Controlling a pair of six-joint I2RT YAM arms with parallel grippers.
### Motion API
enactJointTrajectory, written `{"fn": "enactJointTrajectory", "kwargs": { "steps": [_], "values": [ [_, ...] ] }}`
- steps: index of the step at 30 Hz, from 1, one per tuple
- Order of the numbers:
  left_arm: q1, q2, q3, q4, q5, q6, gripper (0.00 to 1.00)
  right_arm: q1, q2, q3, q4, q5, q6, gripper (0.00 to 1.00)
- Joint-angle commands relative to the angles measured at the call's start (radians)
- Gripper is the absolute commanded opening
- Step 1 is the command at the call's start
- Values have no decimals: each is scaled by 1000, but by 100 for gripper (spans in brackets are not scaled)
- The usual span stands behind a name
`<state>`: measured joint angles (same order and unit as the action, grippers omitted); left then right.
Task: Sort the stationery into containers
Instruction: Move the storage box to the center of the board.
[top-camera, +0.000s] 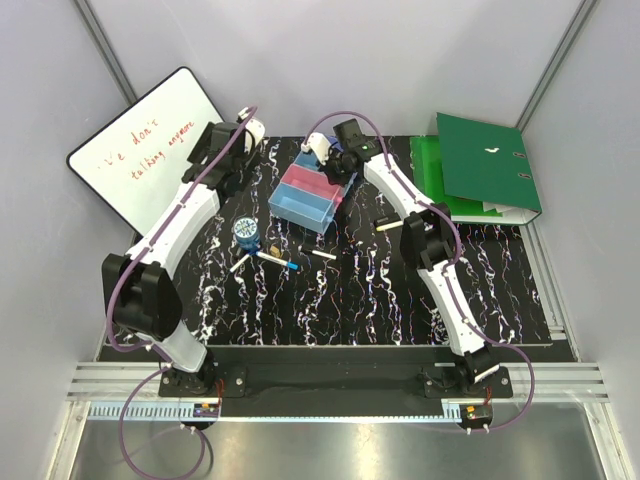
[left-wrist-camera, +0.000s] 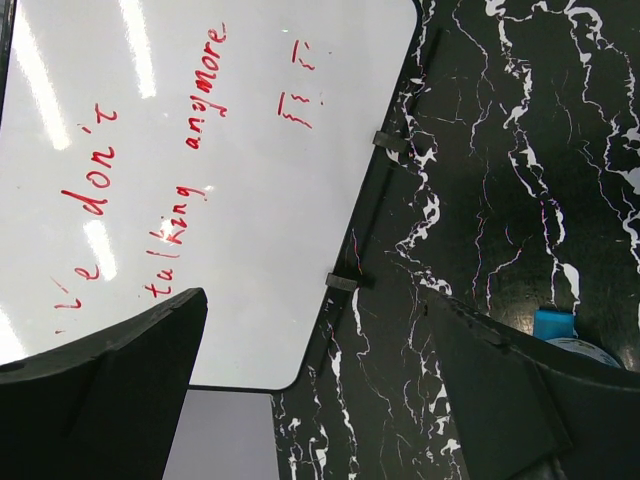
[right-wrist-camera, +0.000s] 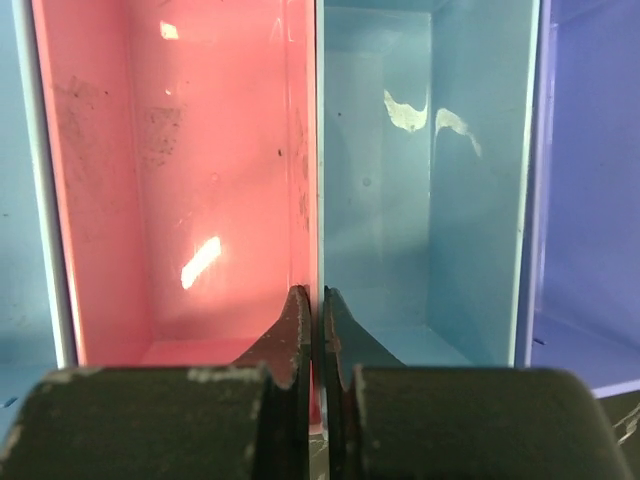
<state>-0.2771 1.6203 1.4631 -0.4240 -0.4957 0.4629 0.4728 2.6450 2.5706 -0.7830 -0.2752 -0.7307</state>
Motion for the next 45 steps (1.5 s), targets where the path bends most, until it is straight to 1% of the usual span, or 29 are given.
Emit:
{"fn": "enactJointTrajectory", "kwargs": {
  "steps": [1,5,10,18,23,30,37,45],
  "values": [
    [7,-45,17,-5,-24,5,99,7,-65,-21,-2,105,192,0],
    [7,-51,29,-16,-23,10,99,7,-71,-20,-10,200,341,0],
    [7,-66,25,-35,-23,10,99,7,-88,-35,-19,266,559,0],
    [7,-80,-23,-47,-17,20,99,-11,-99,-41,-71,255,871,0],
    [7,-82,-30,-47,-9,26,99,-22,-112,-67,-84,223,1022,0],
    [7,-83,-41,-51,-1,17,99,-22,-138,-112,-82,209,1146,0],
    [7,-79,-33,-53,2,17,99,-17,-125,-162,-82,237,1172,0],
    [7,-73,-32,-53,5,23,99,-2,-152,-248,-81,255,1238,0]
  ]
}}
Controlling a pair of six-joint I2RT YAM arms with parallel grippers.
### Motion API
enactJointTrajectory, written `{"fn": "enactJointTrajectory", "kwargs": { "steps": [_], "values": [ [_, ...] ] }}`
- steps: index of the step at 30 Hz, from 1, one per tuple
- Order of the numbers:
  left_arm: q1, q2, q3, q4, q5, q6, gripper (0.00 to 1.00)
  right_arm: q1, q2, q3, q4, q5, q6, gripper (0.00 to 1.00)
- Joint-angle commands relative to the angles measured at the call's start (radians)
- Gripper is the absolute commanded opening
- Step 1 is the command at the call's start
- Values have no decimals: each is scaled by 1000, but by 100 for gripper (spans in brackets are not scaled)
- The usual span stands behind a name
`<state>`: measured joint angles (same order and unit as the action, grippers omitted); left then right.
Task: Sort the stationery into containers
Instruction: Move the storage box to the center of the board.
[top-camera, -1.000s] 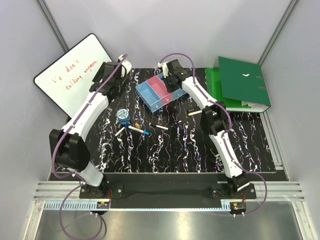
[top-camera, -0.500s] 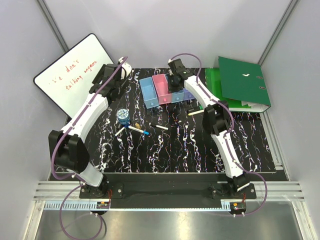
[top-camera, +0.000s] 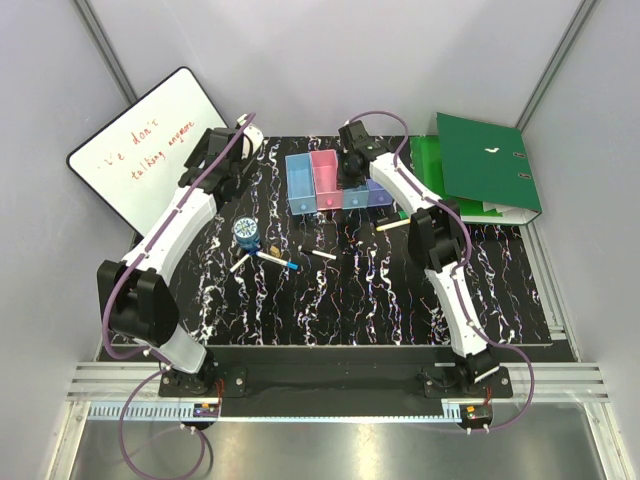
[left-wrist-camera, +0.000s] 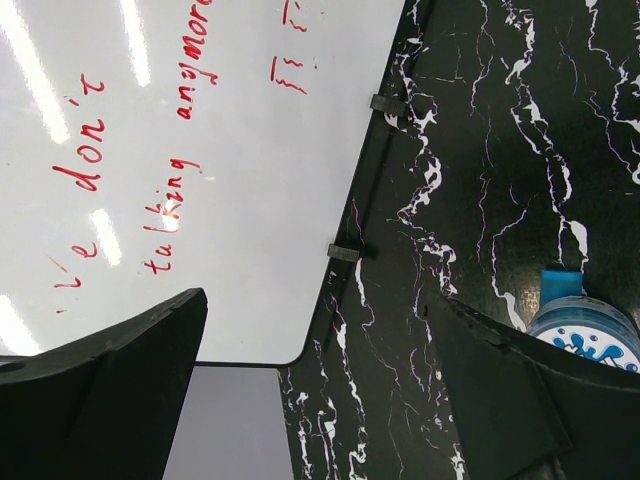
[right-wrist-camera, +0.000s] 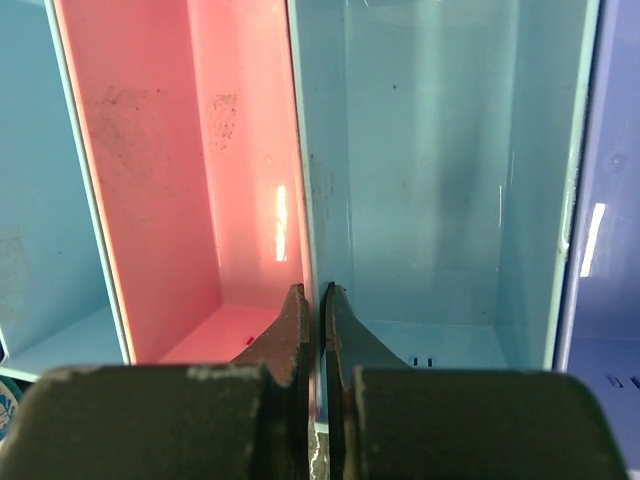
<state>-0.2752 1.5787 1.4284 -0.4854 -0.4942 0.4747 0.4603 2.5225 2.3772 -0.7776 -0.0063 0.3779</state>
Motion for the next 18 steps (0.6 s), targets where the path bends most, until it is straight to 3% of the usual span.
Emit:
{"fn": "enactJointTrajectory", "kwargs": {
  "steps": [1,18],
  "values": [
    [5,-31,4,5,3,13,99,15,-28,-59,-88,-11,130,0],
    [13,-37,29,-2,19,16,99,69,-105,-217,-83,-27,205,0]
  ]
}}
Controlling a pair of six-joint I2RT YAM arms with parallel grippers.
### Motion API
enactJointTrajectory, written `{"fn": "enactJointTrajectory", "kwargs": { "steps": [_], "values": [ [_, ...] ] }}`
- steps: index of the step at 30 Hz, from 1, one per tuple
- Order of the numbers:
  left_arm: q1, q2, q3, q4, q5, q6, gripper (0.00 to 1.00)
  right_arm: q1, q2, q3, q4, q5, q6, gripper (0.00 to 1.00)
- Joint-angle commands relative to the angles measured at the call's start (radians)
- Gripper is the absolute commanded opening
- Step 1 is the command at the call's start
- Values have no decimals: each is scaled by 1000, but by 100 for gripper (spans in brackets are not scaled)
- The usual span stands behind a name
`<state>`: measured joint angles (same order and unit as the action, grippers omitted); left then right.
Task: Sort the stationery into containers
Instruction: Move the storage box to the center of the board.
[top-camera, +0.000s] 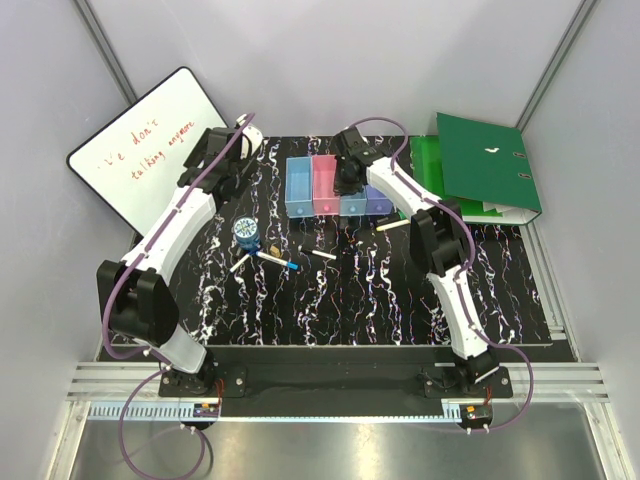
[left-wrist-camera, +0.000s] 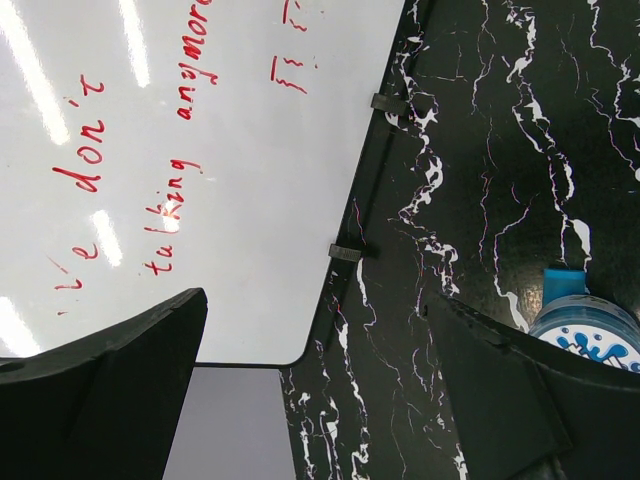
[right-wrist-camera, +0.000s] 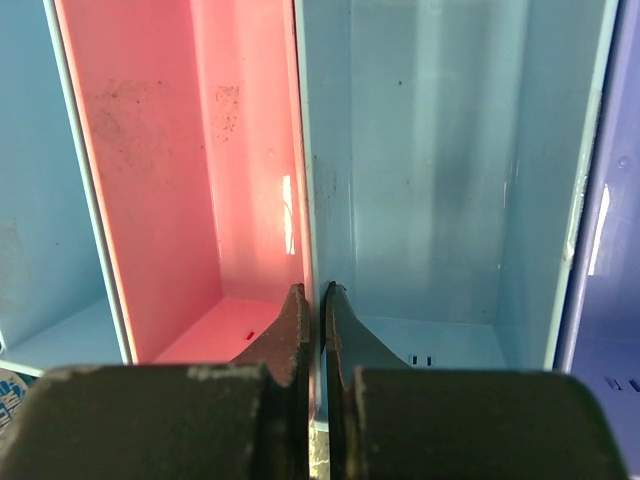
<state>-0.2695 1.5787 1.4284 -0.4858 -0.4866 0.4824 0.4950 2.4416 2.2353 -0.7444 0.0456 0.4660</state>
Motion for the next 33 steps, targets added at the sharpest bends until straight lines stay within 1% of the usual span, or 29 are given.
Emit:
{"fn": "enactJointTrajectory", "kwargs": {
  "steps": [1,5,10,11,13,14,16,17,18,20,25,26,32,33],
  "values": [
    [7,-37,27,-2,11,5,99,39,-29,-86,-116,-79,120,0],
    [10,-39,32,-5,13,4,99,50,-41,-115,-115,-78,125,0],
    [13,-40,27,-7,19,5,99,48,-10,-74,-107,-52,103,1],
    [15,-42,26,-7,19,5,99,48,-7,-68,-104,-61,102,5],
    [15,-42,23,-5,19,5,99,48,-3,-60,-87,-79,82,20],
    [16,-45,23,-7,19,4,99,47,3,-46,-82,-91,76,32],
    [18,-45,21,-8,20,2,99,43,5,-29,-69,-113,51,40],
    [18,-48,18,-8,22,2,99,42,8,-14,-64,-119,46,46],
    [18,-48,17,-8,23,2,99,40,8,-6,-58,-122,31,49],
    [18,-52,15,-8,29,-2,99,40,2,12,-46,-130,11,58],
    [18,-78,-11,-8,60,-11,99,39,-35,61,-24,-125,-65,64],
    [18,-85,-26,-8,66,-11,99,37,-41,70,-16,-121,-76,67],
    [18,-129,-98,-4,134,-7,99,19,-84,173,5,-102,-217,69],
    [18,-141,-109,-7,144,4,99,14,-104,179,8,-113,-242,71]
  ]
}}
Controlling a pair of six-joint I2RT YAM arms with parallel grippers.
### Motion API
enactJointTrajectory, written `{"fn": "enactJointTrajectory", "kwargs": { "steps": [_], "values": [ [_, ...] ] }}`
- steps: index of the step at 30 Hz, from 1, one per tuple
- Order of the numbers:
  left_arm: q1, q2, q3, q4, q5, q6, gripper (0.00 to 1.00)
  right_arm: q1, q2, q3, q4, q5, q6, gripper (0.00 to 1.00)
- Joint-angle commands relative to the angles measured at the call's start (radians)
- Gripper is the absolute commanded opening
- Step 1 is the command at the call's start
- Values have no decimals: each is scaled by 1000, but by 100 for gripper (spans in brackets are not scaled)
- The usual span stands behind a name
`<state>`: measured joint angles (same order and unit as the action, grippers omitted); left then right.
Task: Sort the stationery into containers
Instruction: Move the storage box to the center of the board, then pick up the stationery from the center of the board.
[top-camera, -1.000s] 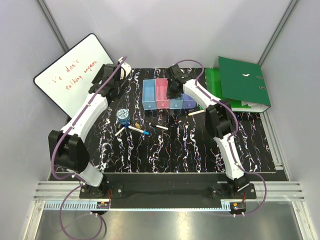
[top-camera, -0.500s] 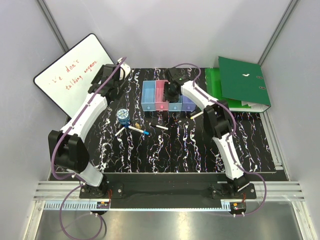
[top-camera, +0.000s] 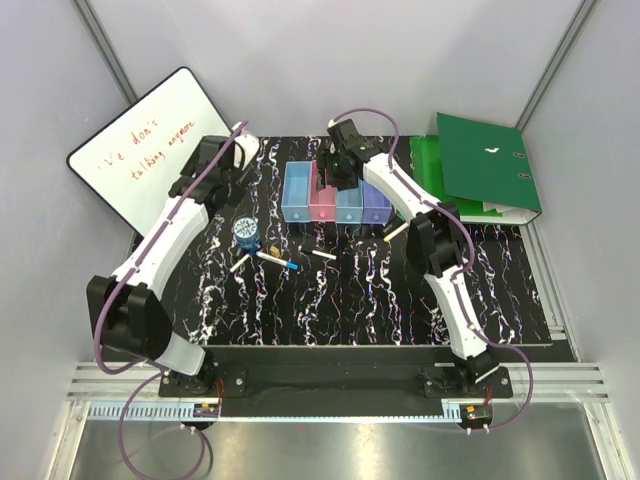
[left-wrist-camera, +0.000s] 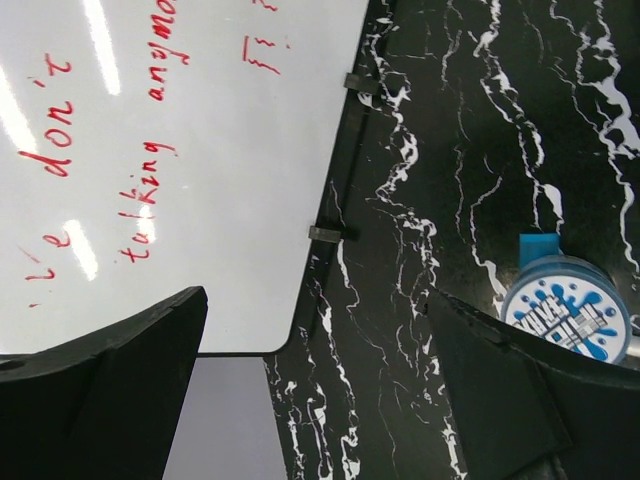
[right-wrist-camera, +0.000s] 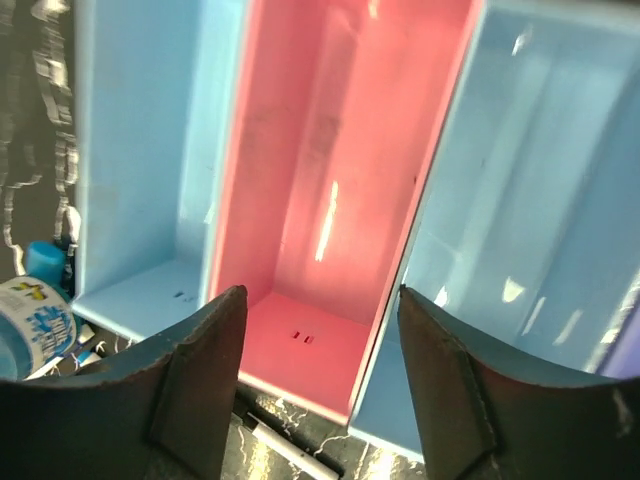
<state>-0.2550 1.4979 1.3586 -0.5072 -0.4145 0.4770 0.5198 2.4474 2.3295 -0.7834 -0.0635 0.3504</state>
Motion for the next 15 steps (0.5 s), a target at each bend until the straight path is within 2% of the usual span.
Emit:
{"fn": "enactJointTrajectory", "kwargs": {
  "steps": [1,3,6,7,9,10,15],
  "values": [
    [2,-68,-50,13,86,9,99,-14,-122,93,47,5,-152,72],
    [2,-80,-82,-17,106,8,99,-23,-169,84,52,-4,-237,73],
    [-1,-91,-114,-88,195,-20,99,-46,-267,38,56,-6,-355,84],
    [-1,-96,-128,-97,224,-23,99,-53,-296,-5,65,8,-407,92],
    [-4,-108,-173,-110,267,-24,99,-60,-377,-36,75,25,-517,100],
    [-4,-111,-187,-109,319,-25,99,-66,-402,-56,75,49,-542,100],
    [-9,-84,-202,-126,408,-31,99,-84,-525,-61,13,59,-651,100]
  ]
}}
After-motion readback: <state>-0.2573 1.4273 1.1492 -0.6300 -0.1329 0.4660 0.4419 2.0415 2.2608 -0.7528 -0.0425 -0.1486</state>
